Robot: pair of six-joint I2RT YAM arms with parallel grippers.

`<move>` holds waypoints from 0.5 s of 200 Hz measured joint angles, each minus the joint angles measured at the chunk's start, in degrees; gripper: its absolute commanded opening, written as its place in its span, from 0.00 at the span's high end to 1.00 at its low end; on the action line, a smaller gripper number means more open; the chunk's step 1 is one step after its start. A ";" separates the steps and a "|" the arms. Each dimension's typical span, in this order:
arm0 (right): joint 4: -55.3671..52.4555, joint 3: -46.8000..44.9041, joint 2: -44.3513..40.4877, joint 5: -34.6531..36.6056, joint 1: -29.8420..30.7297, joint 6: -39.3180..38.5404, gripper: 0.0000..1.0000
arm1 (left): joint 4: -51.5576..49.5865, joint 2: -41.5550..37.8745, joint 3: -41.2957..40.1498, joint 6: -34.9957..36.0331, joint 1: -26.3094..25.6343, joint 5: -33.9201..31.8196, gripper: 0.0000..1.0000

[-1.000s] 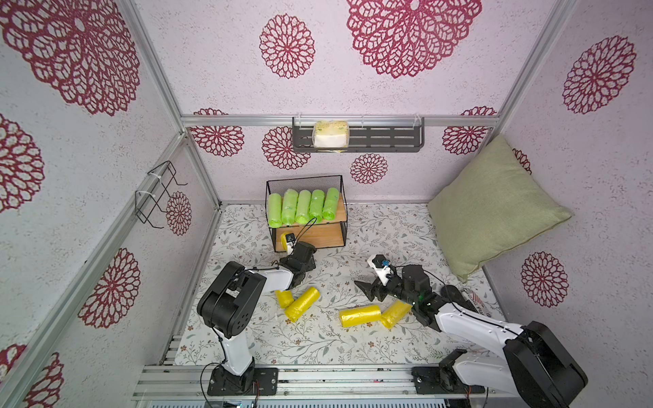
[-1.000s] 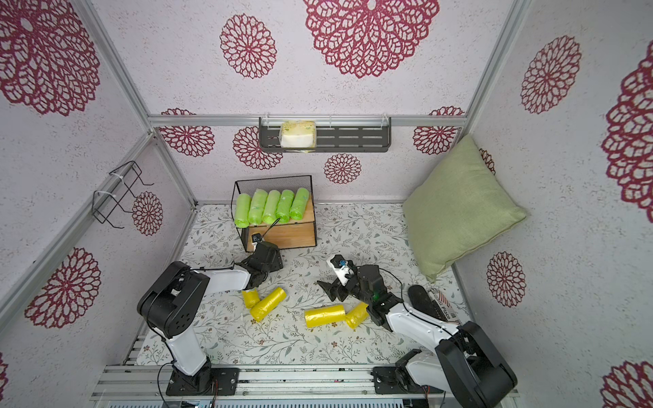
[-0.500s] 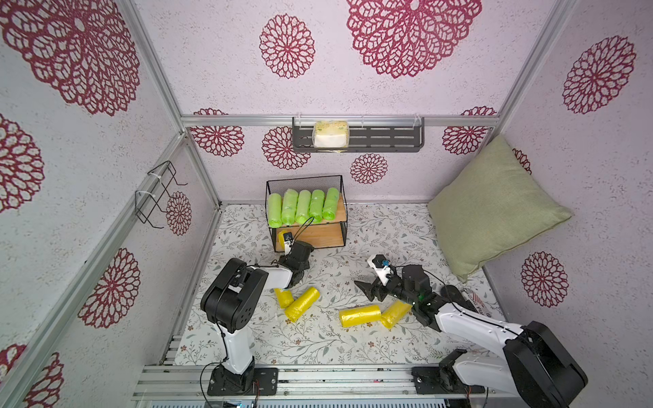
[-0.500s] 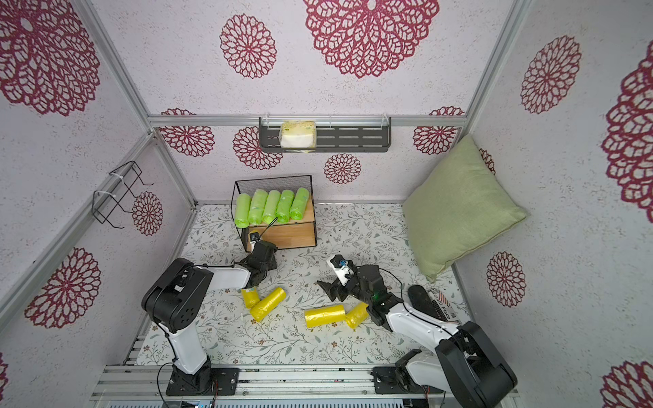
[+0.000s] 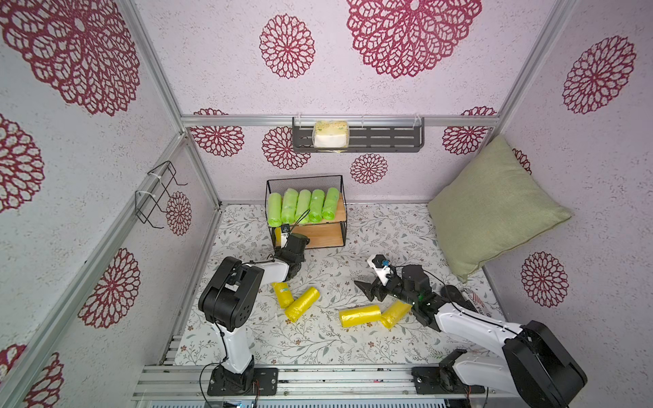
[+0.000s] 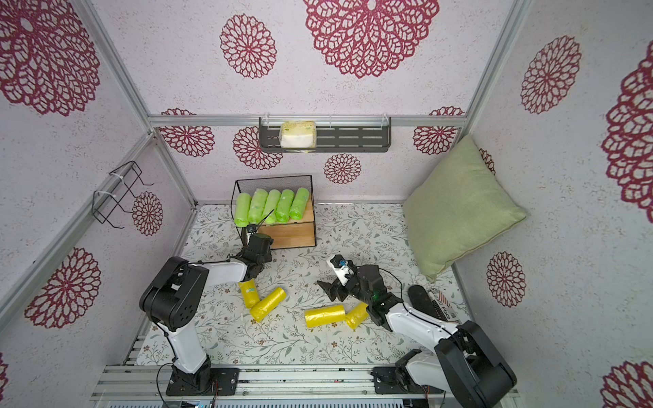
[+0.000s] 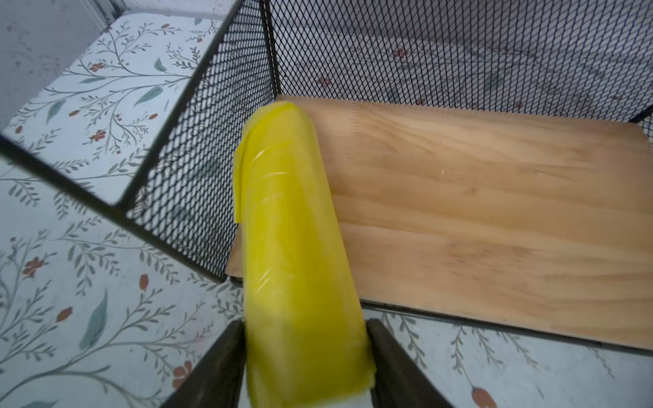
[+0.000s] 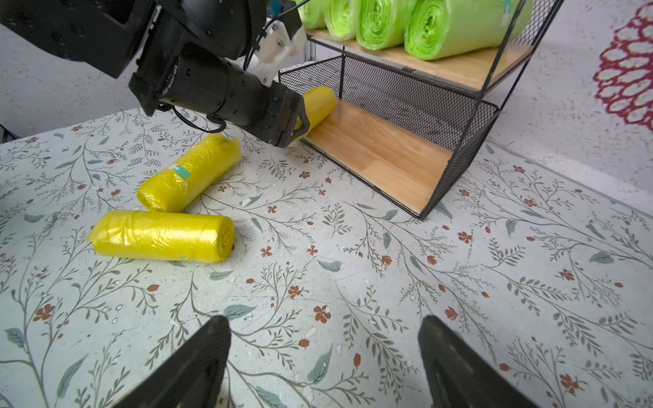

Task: Sort the rolls of trash bags by color and place them on the shelf
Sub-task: Place the roll of trash bags on the shelf.

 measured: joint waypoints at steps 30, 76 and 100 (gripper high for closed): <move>-0.04 0.00 0.00 0.02 0.00 -0.02 0.12 | 0.72 1.14 1.77 2.29 0.15 -1.77 0.41; -0.04 0.00 0.00 0.00 0.00 0.02 0.12 | 0.92 1.79 1.95 3.28 0.20 -3.04 0.33; -0.02 0.00 0.02 0.00 0.00 0.13 0.12 | 1.09 1.95 1.95 2.36 0.20 -2.64 0.31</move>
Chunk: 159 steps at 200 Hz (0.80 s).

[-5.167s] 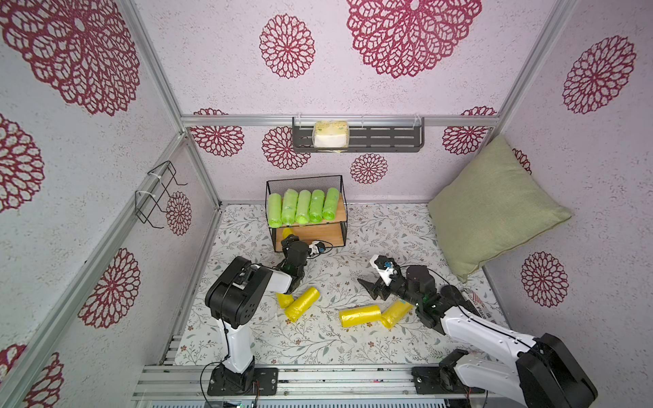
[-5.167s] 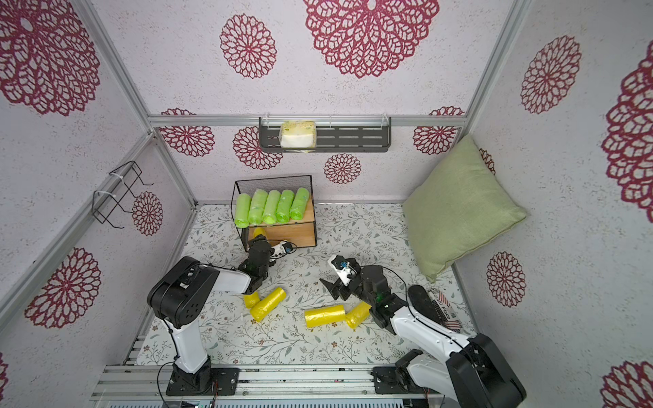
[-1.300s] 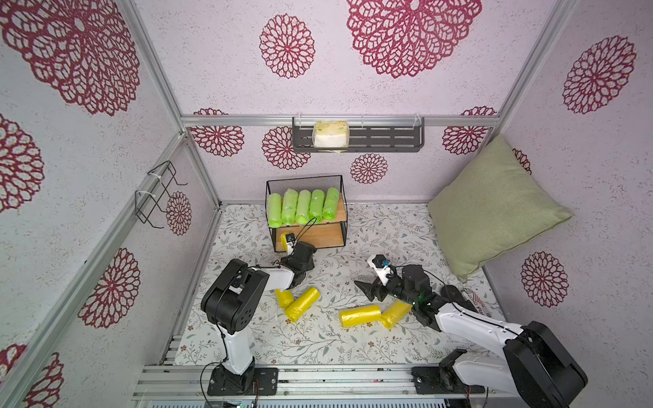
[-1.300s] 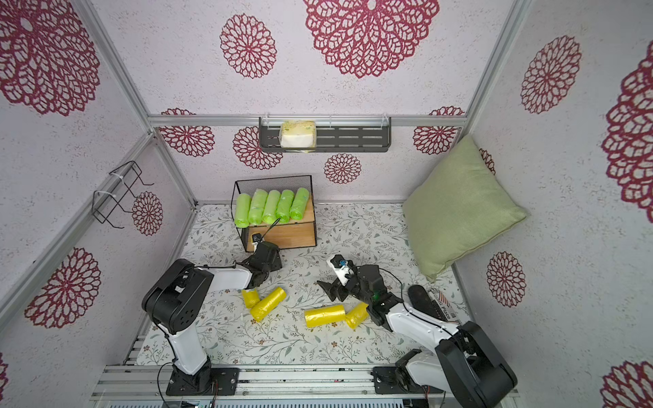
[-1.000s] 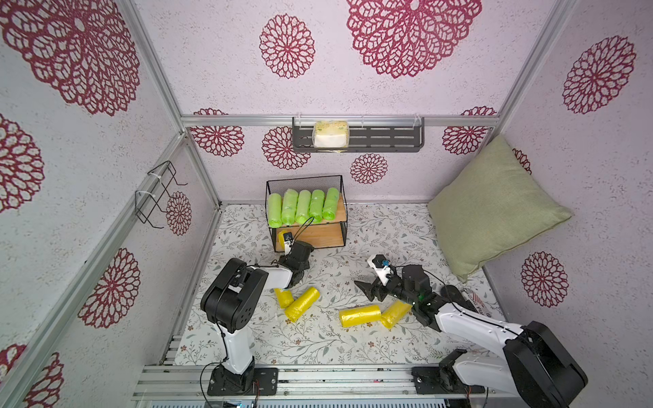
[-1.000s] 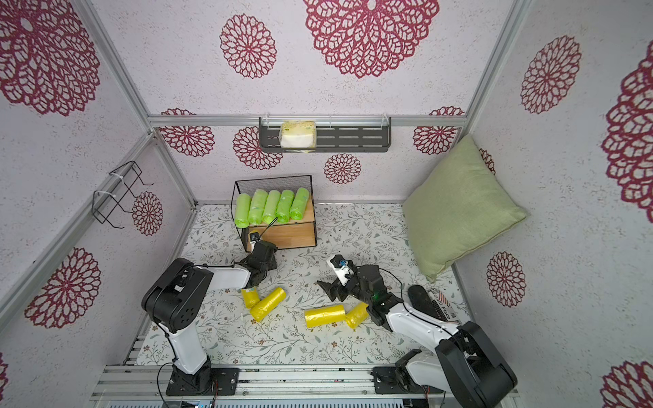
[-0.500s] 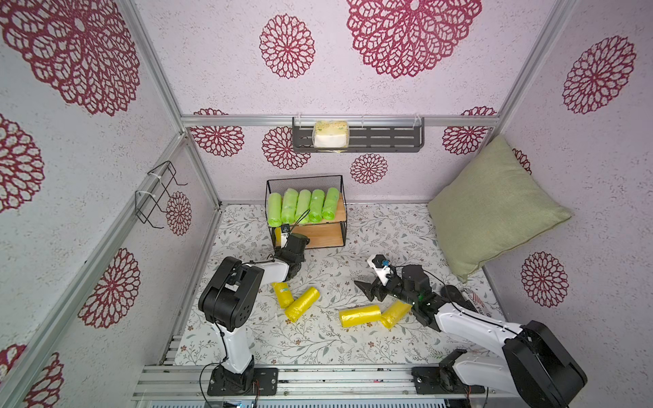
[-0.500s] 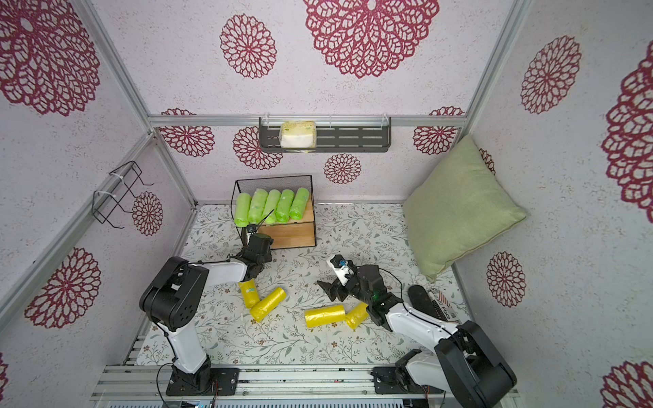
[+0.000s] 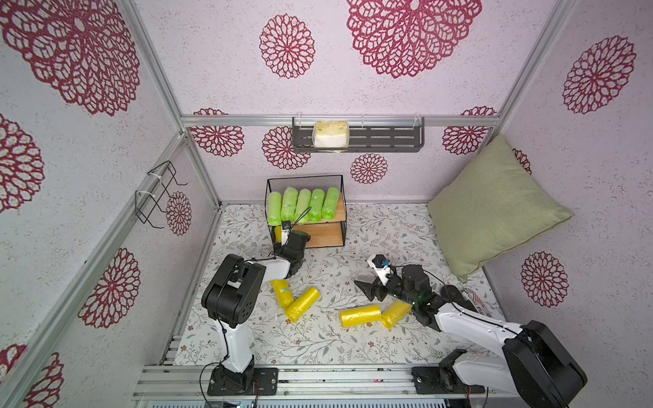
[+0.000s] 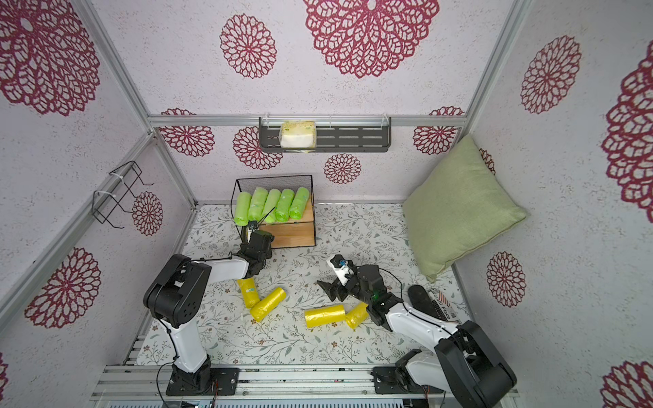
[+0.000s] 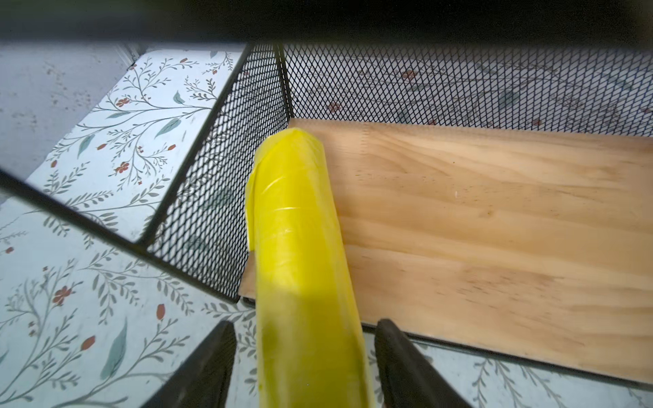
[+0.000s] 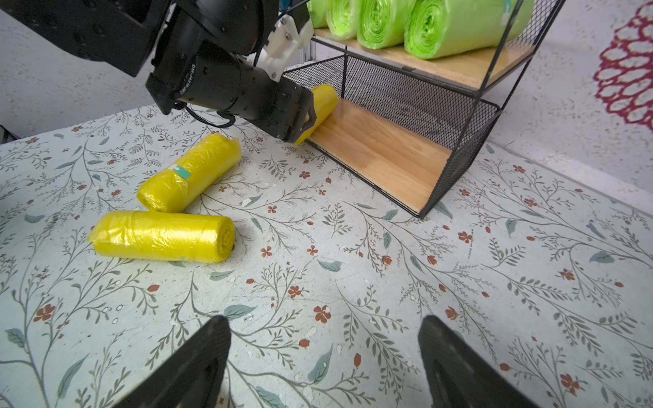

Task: Sort the rolls of trash bags by color and place them on the shelf
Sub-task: Place the roll of trash bags on the shelf.

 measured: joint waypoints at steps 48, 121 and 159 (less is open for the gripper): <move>-0.02 0.00 0.35 0.00 0.00 0.20 0.12 | 1.62 0.72 -0.11 -0.66 0.00 -0.07 0.42; 0.00 0.00 0.33 0.00 0.00 0.22 0.12 | 7.37 0.09 -4.90 4.98 -0.55 -0.42 0.55; 0.00 0.00 0.33 0.00 0.00 0.22 0.12 | 8.94 -0.11 -6.40 10.91 -1.22 -1.49 0.57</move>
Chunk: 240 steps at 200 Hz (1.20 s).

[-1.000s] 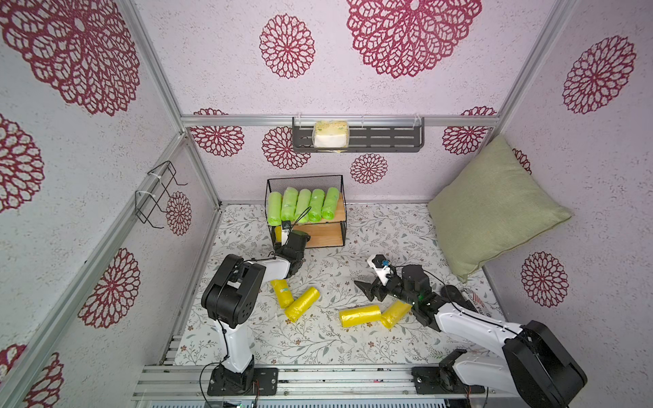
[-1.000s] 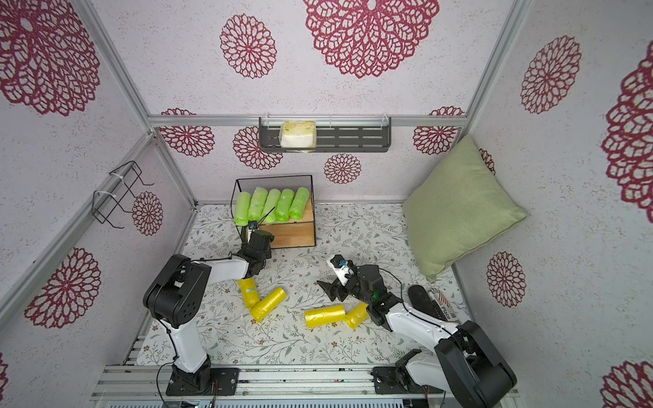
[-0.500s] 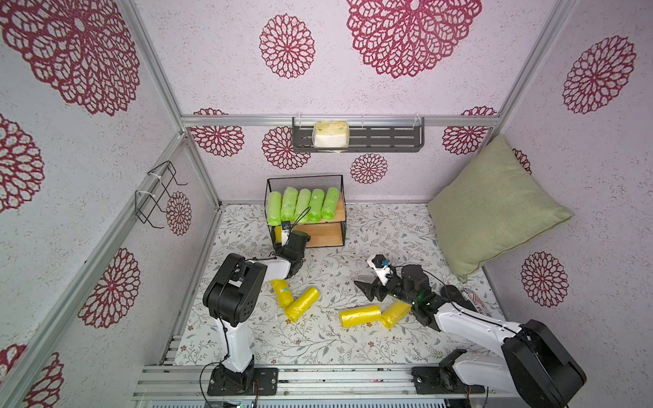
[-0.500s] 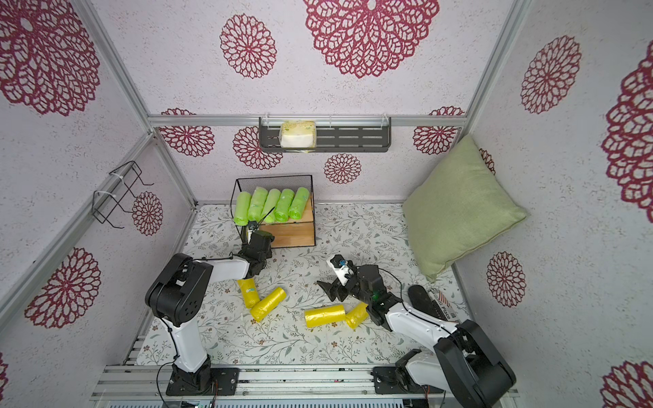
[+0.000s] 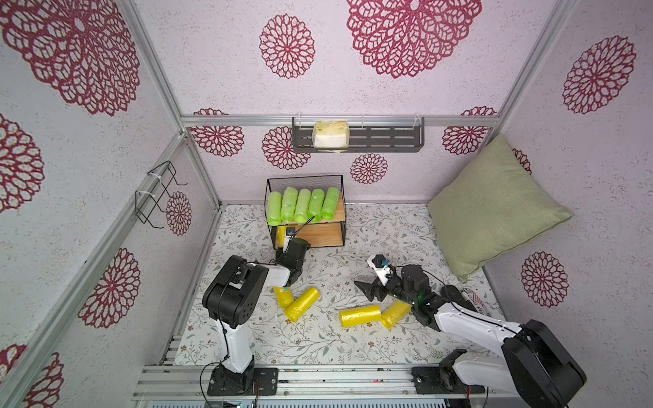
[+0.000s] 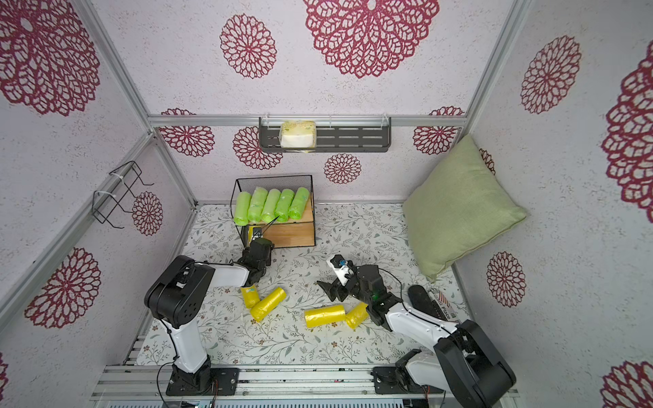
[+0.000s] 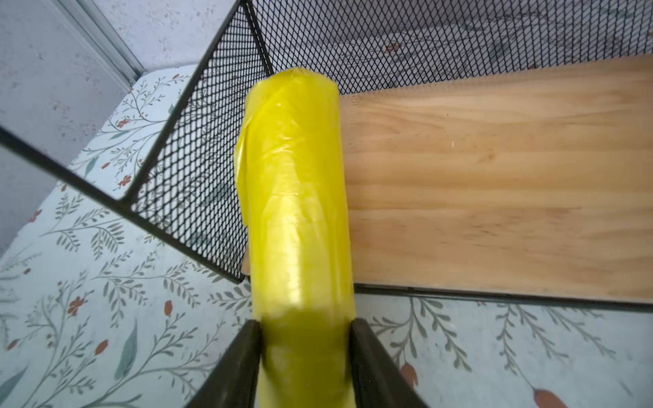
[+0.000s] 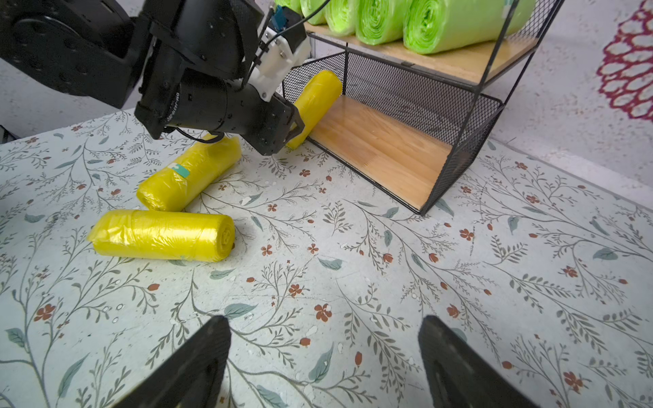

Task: Sort the rolls of trash bags by color and place them on the shelf
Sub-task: Place the roll of trash bags on the shelf.

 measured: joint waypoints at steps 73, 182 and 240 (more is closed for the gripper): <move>0.02 0.00 0.00 0.00 0.00 0.00 0.12 | -0.81 -0.31 3.43 6.75 0.00 -1.68 0.54; 0.02 -0.09 0.00 0.00 0.00 0.04 0.12 | -4.42 -9.27 -0.81 1.68 -3.10 -0.35 0.40; 0.28 -1.07 0.35 -0.07 0.00 0.20 0.12 | -5.86 -12.24 -6.08 -7.93 -0.57 7.85 0.65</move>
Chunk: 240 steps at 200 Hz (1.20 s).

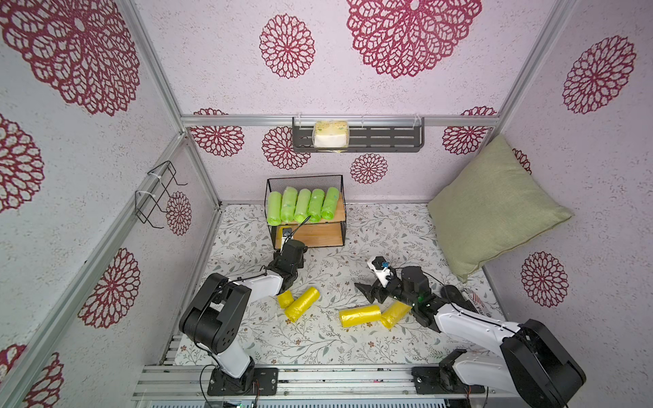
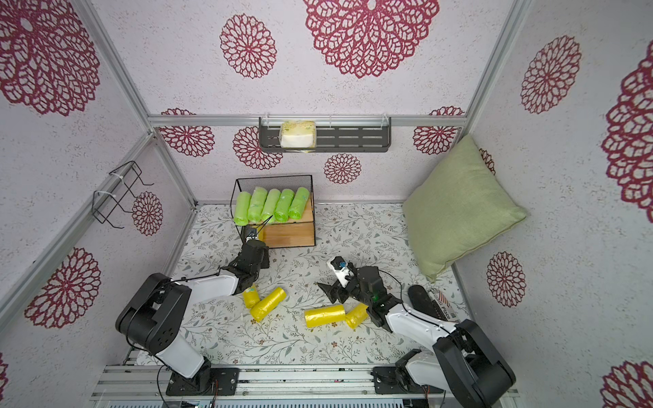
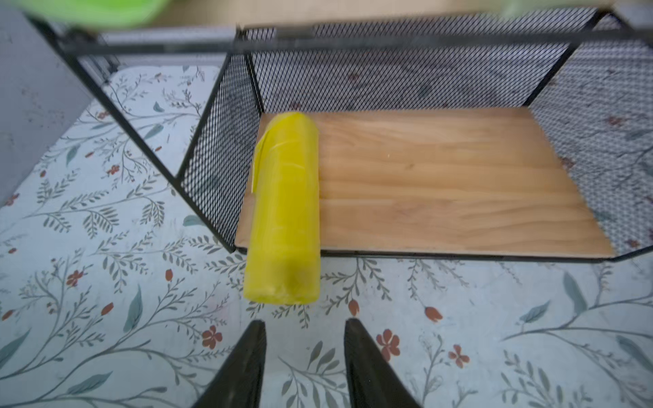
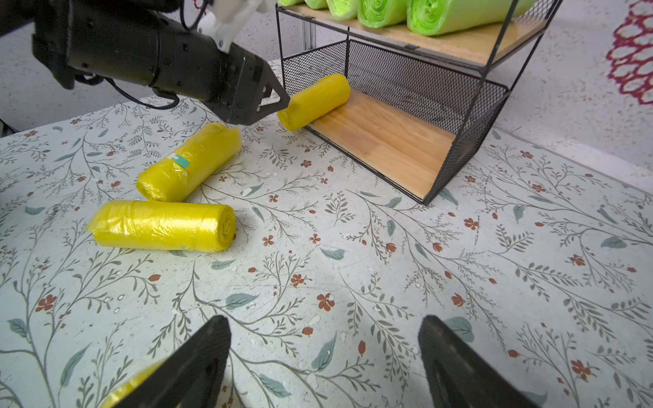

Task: Sort the rolls of trash bags by color and place them on the shelf
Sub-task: Place the roll of trash bags on the shelf.

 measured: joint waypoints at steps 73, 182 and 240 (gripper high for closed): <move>0.00 0.00 0.13 -0.02 0.00 0.44 0.12 | 2.43 6.82 1.16 -2.43 4.48 2.67 0.72; -6.25 0.11 -1.51 -0.94 0.02 11.04 0.17 | 5.92 9.53 4.31 -3.23 7.78 3.80 0.45; -29.81 2.51 -11.89 -0.07 2.16 24.50 0.19 | -4.37 -6.99 0.33 -6.03 0.48 7.98 0.33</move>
